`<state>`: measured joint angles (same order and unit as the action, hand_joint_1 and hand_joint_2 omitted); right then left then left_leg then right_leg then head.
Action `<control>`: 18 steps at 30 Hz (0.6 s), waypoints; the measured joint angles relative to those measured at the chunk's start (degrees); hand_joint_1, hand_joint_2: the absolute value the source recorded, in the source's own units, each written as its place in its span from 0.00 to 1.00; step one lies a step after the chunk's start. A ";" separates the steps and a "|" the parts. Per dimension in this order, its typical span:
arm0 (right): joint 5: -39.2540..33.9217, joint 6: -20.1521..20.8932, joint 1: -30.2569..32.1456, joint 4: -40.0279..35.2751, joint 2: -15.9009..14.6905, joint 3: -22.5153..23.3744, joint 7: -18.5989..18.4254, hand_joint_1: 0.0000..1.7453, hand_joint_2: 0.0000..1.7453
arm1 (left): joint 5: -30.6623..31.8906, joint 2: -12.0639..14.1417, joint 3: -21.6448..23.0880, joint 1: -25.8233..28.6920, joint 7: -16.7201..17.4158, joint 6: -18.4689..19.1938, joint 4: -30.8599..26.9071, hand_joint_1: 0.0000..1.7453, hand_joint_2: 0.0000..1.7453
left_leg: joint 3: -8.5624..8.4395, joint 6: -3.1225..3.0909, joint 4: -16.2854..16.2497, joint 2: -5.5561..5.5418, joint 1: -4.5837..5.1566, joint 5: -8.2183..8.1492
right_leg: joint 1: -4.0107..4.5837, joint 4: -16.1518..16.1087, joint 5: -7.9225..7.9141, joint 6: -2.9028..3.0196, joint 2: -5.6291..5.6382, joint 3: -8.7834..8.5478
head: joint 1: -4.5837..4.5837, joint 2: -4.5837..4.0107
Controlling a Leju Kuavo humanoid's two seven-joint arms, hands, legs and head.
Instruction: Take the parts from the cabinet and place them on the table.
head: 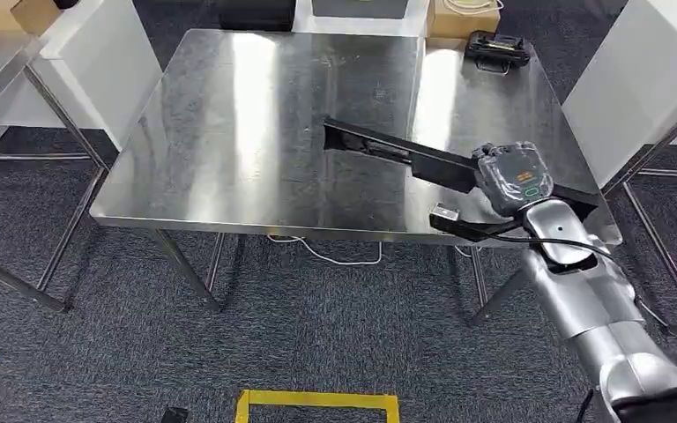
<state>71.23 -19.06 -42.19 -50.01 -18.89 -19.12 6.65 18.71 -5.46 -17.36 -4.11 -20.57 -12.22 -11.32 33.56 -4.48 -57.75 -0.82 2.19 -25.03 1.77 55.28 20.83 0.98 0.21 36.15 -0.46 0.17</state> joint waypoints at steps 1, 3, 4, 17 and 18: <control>-0.06 -0.15 -1.22 1.30 -0.39 0.17 0.78 1.00 1.00 | 0.02 0.00 -0.17 -0.01 -0.02 -0.09 0.00 0.00 1.00 | -0.01 -0.01 0.00 0.03 0.01 -0.01 | -0.02 0.00 -0.01 0.00 0.08 0.00 | -0.07 0.00; -0.15 -0.57 -4.47 5.03 -1.33 0.48 1.86 1.00 1.00 | 0.20 -0.02 -0.50 -0.09 -0.04 -0.37 0.00 0.00 1.00 | -0.02 -0.02 0.00 0.15 0.05 -0.01 | -0.05 0.00 -0.01 0.00 0.12 0.01 | -0.07 0.00; 0.04 -0.88 -6.25 6.91 -1.64 0.57 1.96 1.00 1.00 | 0.48 -0.04 -0.61 -0.08 -0.07 -0.39 0.00 0.00 1.00 | -0.04 -0.01 0.00 0.16 0.05 0.00 | -0.05 0.00 -0.01 0.00 0.12 0.01 | -0.02 0.00; 4.70 -2.05 -17.70 24.81 -2.38 0.35 -4.07 1.00 1.00 | -2.56 0.04 -3.98 -0.11 -11.02 -5.47 -0.02 0.00 1.00 | -0.06 -0.03 -0.01 0.26 0.03 -0.01 | -0.04 0.00 -0.02 0.00 0.22 0.00 | -0.02 0.00; 4.85 -1.84 -17.94 25.46 -2.23 0.35 -4.05 1.00 1.00 | -3.06 0.04 -4.54 -0.10 -11.71 -5.77 -0.02 0.00 1.00 | -0.05 -0.04 -0.01 0.26 0.02 -0.02 | -0.03 0.00 -0.02 0.00 0.22 0.00 | -0.04 0.00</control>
<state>76.08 -20.89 -60.14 -24.55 -21.11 -18.78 2.60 15.65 -5.42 -21.90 -4.21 -32.28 -17.99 -11.34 33.51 -4.51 -57.76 -0.56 2.21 -25.05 1.74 55.28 20.81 0.98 0.43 36.15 -0.50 0.17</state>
